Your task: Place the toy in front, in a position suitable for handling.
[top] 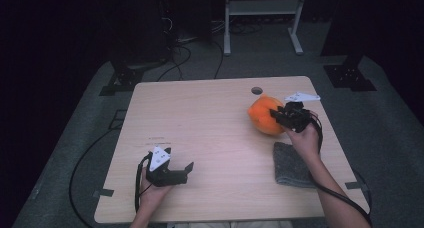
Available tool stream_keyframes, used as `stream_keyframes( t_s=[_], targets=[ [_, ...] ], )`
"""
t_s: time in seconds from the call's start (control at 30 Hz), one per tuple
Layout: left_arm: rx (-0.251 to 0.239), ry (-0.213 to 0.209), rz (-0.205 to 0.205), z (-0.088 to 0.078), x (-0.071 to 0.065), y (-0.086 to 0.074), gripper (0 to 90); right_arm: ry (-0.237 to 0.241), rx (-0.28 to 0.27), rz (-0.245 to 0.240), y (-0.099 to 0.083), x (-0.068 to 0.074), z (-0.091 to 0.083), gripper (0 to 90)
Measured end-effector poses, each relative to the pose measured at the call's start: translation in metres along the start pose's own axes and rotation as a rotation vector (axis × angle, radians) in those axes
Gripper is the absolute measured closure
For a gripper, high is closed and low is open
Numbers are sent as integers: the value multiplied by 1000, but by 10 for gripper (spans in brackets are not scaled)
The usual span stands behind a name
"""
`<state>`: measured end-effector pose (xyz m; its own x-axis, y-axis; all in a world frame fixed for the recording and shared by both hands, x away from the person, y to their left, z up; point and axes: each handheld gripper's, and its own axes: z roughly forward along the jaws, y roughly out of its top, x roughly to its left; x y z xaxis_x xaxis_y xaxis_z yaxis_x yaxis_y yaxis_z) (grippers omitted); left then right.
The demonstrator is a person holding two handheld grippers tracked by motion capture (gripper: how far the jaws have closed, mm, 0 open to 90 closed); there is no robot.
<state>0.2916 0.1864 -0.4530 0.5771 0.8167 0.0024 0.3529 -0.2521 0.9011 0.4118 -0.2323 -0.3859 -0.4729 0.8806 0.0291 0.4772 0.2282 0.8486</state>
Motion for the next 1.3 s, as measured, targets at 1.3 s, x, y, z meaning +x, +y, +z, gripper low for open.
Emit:
stream_keyframes(
  t_s=[1.3],
  targets=[
    [10, -373, 190, 66, -56, 50, 157, 504, 49, -313, -52, 102, -14, 421]
  ],
)
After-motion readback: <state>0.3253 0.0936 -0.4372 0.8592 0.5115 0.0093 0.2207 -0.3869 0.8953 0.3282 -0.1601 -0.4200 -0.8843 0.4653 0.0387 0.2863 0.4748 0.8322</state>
